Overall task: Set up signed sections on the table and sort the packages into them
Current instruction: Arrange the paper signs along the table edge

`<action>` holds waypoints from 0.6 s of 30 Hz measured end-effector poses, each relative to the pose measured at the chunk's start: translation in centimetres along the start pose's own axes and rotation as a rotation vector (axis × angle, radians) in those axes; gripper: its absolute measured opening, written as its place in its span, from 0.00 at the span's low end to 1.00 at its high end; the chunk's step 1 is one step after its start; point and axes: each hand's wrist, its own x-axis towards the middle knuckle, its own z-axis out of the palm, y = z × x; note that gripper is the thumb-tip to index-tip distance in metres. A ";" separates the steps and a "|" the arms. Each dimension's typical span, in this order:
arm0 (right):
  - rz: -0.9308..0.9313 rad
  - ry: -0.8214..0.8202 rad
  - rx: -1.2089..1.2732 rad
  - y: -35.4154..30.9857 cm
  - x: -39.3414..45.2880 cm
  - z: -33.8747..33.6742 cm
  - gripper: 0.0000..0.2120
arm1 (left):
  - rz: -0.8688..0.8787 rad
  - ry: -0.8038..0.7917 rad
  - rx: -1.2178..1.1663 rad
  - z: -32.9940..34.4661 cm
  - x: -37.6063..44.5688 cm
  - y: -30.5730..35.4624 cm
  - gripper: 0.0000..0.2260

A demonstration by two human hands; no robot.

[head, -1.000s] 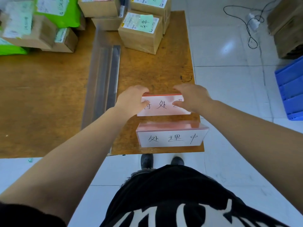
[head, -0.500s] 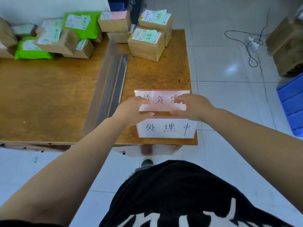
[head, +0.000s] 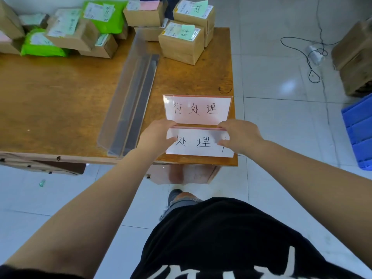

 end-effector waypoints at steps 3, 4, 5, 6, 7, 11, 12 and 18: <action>-0.055 -0.022 -0.081 -1.2 0.9 0.0 0.19 | 0.009 -0.005 0.030 0.0 0.1 0.2 0.19; -0.063 -0.034 -0.081 -1.8 1.3 0.0 0.20 | 0.009 -0.008 0.028 0.0 0.1 0.1 0.19; -0.069 -0.052 -0.075 -2.5 1.7 0.1 0.20 | 0.007 -0.011 0.025 -0.1 0.2 0.1 0.19; -0.071 -0.074 -0.068 -3.2 2.1 0.2 0.20 | 0.006 -0.013 0.023 -0.1 0.2 0.0 0.19; -0.069 -0.094 -0.062 -3.7 2.5 0.2 0.20 | 0.007 -0.011 0.020 -0.3 0.2 -0.1 0.19; -0.078 -0.110 -0.087 -4.4 3.4 -0.3 0.15 | 0.044 0.041 -0.006 -1.5 0.9 -0.5 0.19; -0.082 -0.112 -0.085 -4.3 3.5 -0.4 0.15 | 0.052 0.054 -0.013 -2.0 1.2 -0.7 0.19; -0.083 -0.114 -0.060 -4.3 3.6 -0.2 0.14 | 0.036 0.103 -0.103 -4.3 3.3 -1.0 0.17</action>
